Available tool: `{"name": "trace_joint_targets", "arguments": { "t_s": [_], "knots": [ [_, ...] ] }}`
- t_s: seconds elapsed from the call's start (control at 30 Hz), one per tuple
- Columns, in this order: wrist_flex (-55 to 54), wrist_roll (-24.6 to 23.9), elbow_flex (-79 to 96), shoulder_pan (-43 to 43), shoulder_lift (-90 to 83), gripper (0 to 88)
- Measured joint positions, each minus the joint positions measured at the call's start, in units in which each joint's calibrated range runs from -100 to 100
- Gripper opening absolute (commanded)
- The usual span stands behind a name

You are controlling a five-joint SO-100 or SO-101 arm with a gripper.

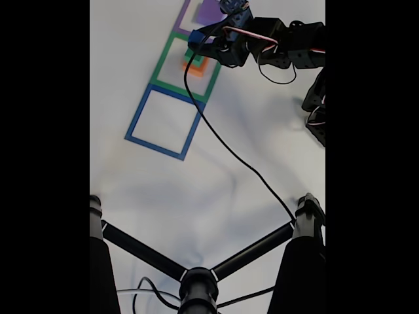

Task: Tower of hanoi

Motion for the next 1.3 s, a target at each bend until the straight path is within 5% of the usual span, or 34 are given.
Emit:
{"name": "trace_joint_targets", "arguments": {
  "t_s": [0.73, 1.17, 1.3],
  "knots": [
    [-5.7, -0.2, 2.0, -1.4, 5.1, 4.1],
    [-7.4, -0.2, 2.6, -1.4, 6.0, 27.4],
    [-7.4, -0.2, 2.6, -1.4, 5.7, 28.1]
  ]
}}
